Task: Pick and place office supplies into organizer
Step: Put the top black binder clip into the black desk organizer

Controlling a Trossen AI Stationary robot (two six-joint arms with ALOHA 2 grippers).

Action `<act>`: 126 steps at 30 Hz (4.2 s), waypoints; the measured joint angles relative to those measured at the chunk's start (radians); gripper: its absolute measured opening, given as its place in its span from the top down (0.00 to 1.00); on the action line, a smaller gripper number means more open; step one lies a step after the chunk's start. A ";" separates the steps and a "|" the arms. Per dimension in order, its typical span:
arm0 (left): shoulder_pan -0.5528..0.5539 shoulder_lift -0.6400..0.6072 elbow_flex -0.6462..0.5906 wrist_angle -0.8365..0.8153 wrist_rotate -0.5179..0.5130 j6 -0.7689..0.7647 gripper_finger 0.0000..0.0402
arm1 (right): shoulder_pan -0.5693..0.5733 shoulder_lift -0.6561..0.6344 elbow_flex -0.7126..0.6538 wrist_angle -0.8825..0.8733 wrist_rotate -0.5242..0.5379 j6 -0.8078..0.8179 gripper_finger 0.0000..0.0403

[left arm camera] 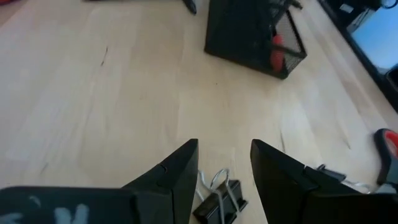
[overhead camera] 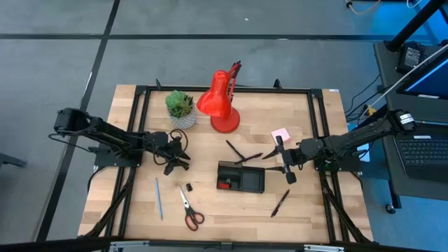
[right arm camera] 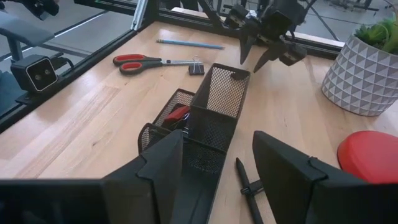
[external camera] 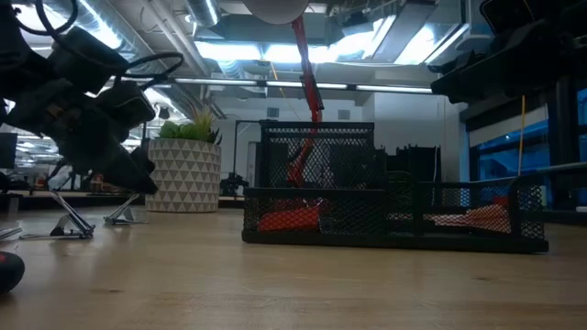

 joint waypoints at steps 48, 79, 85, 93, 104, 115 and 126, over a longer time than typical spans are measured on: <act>-0.001 0.117 -0.001 0.109 -0.022 0.058 0.99 | 0.000 0.000 0.000 -0.015 0.000 -0.001 0.51; -0.381 0.172 0.354 0.142 -0.254 0.463 0.99 | 0.000 0.000 0.000 -0.022 0.000 0.006 0.51; -0.435 0.335 0.466 0.141 -0.431 0.488 0.99 | 0.000 0.000 0.000 -0.022 0.000 0.007 0.51; -0.439 0.554 0.639 0.140 -0.462 0.545 0.99 | 0.000 0.000 0.000 -0.022 0.000 0.004 0.51; -0.438 0.741 0.741 0.138 -0.612 0.477 0.99 | 0.000 0.000 0.000 -0.026 0.000 -0.074 0.51; -0.439 0.778 0.763 0.142 -0.653 0.390 0.97 | 0.000 0.000 0.000 -0.092 0.000 -0.099 0.51; -0.442 0.743 0.763 0.140 -0.659 0.319 0.78 | 0.000 0.000 0.000 -0.105 0.000 -0.072 0.51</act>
